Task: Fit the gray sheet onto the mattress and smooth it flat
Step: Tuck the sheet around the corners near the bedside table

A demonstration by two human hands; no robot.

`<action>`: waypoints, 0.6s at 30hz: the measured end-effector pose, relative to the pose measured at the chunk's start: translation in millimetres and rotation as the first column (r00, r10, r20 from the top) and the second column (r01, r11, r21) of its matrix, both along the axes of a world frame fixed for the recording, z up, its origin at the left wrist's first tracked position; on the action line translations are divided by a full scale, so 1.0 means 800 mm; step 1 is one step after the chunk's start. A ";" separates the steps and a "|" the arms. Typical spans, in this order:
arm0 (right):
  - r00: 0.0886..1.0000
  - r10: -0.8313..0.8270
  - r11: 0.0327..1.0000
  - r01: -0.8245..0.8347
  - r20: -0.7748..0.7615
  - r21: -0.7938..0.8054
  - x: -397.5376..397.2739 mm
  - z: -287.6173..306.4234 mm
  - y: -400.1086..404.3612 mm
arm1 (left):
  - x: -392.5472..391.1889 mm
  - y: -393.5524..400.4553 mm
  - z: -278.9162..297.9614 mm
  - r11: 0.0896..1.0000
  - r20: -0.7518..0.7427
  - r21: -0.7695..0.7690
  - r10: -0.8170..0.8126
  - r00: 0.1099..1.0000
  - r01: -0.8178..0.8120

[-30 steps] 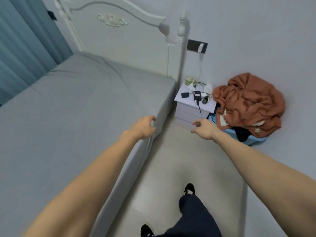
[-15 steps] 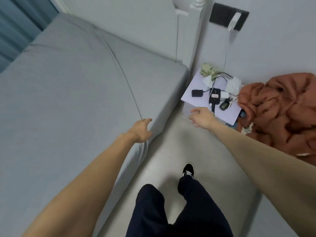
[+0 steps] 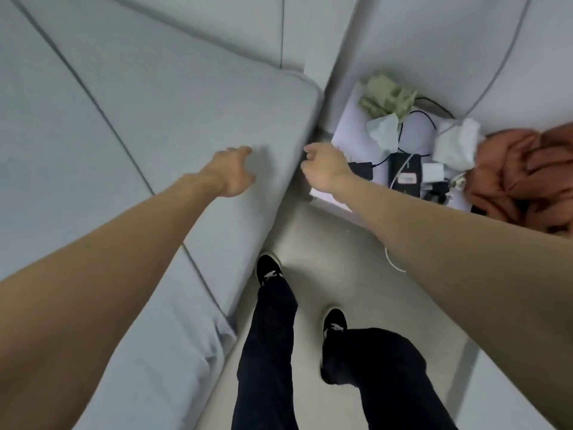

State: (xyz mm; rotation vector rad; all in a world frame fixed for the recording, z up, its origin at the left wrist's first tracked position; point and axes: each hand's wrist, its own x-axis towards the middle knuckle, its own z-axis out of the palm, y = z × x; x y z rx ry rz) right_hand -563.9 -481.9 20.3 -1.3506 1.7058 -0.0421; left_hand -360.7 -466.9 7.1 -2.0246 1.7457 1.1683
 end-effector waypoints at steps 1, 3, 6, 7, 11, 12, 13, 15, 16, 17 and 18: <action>0.998 0.060 0.997 -0.061 -0.030 -0.042 0.013 -0.022 -0.023 | 0.007 -0.028 -0.023 0.998 0.020 -0.060 -0.016 1.000 0.017; 0.978 0.178 0.975 -0.190 -0.110 -0.111 0.039 -0.082 -0.077 | 0.020 -0.090 -0.082 0.977 0.093 -0.206 -0.036 0.995 0.055; 0.869 0.395 0.879 -0.452 -0.299 -0.151 0.062 -0.156 -0.132 | 0.031 -0.151 -0.141 0.931 0.198 -0.347 -0.047 0.979 0.115; 0.816 0.438 0.831 -0.528 -0.378 -0.177 0.062 -0.174 -0.143 | 0.034 -0.164 -0.152 0.924 0.216 -0.354 -0.067 0.974 0.142; 0.713 0.431 0.619 -0.679 -0.553 -0.394 0.051 -0.221 -0.168 | 0.052 -0.198 -0.189 0.906 0.280 -0.374 -0.090 0.956 0.195; 0.701 0.436 0.570 -0.700 -0.564 -0.430 0.050 -0.225 -0.177 | 0.057 -0.204 -0.194 0.896 0.301 -0.390 -0.092 0.949 0.211; 0.683 0.445 0.523 -0.723 -0.579 -0.450 0.049 -0.226 -0.186 | 0.060 -0.208 -0.196 0.882 0.311 -0.414 -0.095 0.946 0.225; 0.640 0.469 0.447 -0.767 -0.609 -0.461 0.050 -0.225 -0.209 | 0.063 -0.214 -0.200 0.856 0.315 -0.464 -0.079 0.946 0.227; 0.629 0.472 0.420 -0.777 -0.618 -0.469 0.053 -0.224 -0.220 | 0.064 -0.219 -0.202 0.850 0.315 -0.482 -0.060 0.947 0.214; 0.622 0.469 0.395 -0.782 -0.626 -0.481 0.056 -0.224 -0.229 | 0.065 -0.224 -0.203 0.845 0.318 -0.494 -0.043 0.947 0.204; 0.618 0.465 0.378 -0.786 -0.634 -0.489 0.060 -0.224 -0.237 | 0.068 -0.231 -0.205 0.844 0.318 -0.502 -0.023 0.948 0.189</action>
